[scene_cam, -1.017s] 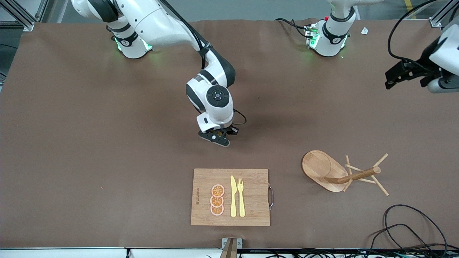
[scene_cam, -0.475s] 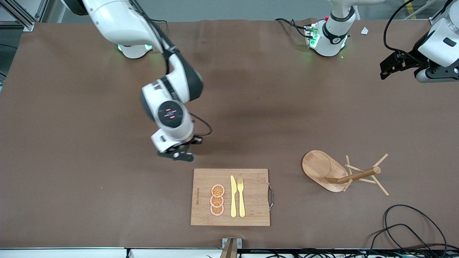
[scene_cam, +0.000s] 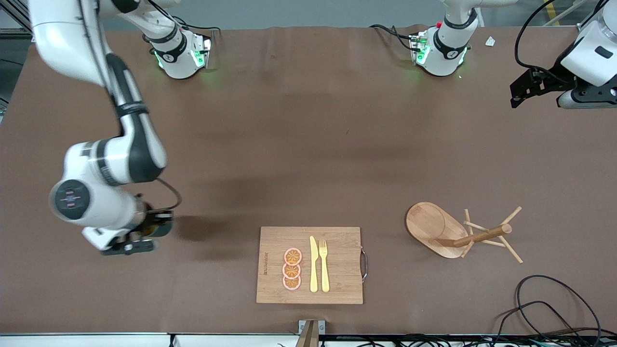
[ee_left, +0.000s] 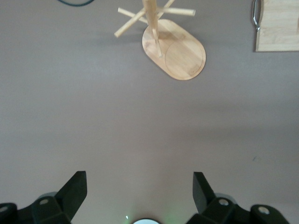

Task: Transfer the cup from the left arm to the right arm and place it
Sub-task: 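Carry the teal mug with the right gripper beside the cutting board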

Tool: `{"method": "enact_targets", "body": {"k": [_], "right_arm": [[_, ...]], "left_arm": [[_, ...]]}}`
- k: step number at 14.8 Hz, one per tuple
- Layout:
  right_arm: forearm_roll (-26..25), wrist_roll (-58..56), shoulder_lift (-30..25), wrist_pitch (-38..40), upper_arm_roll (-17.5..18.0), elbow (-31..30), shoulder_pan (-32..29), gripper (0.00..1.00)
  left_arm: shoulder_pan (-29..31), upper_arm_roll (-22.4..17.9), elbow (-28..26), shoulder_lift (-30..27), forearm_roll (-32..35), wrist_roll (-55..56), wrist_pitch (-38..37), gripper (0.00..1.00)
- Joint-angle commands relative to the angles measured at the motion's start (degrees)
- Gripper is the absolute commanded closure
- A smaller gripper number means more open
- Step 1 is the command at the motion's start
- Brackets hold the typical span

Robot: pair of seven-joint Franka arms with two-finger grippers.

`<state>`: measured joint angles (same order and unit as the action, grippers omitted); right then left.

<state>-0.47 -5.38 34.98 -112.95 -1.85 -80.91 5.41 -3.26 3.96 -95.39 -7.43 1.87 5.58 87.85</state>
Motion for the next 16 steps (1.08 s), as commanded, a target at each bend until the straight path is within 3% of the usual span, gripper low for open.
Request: {"method": "enact_targets", "body": {"k": [1, 6, 8, 10, 11, 12, 14, 16], "right_arm": [[-0.49, -10.76, 0.52, -4.45, 1.58, -2.59, -5.04, 0.99], [-0.40, -18.00, 4.39, -8.33, 1.58, -2.59, -8.30, 0.98], [-0.23, -18.00, 5.27, -8.42, 1.58, -2.67, -8.31, 0.91], [-0.14, -17.74, 5.54, -8.34, 1.58, -2.59, -8.31, 0.78], [-0.14, -17.39, 5.27, -7.90, 1.58, -2.41, -8.13, 0.61], [-0.14, -17.03, 5.01, -7.72, 1.58, -2.06, -7.96, 0.37], [0.03, -17.20, 3.70, -7.46, 1.58, -1.71, -8.04, 0.00], [0.21, -17.03, 0.28, -5.62, 1.50, -1.80, -8.39, 0.00]], "left_arm": [[-0.16, -0.36, -0.41, -1.27, -1.17, -1.18, 1.09, 0.00], [-0.08, -0.36, -0.14, -1.18, -2.84, -1.89, 1.36, 0.00], [0.10, -0.36, 0.56, -1.18, -2.75, -1.97, 1.01, 0.00], [0.19, -0.54, 0.74, -0.83, -2.66, -1.89, 0.83, 0.00], [0.19, -0.54, 0.74, -0.83, -2.66, -1.80, 0.83, 0.00], [0.19, -0.62, 0.82, -0.83, -2.66, -1.80, 0.74, 0.00], [0.19, -0.62, 0.82, -0.92, -2.58, -1.80, 0.22, 0.00], [0.36, -0.71, 1.17, -1.01, -2.49, -2.06, 0.04, 0.00]]}}
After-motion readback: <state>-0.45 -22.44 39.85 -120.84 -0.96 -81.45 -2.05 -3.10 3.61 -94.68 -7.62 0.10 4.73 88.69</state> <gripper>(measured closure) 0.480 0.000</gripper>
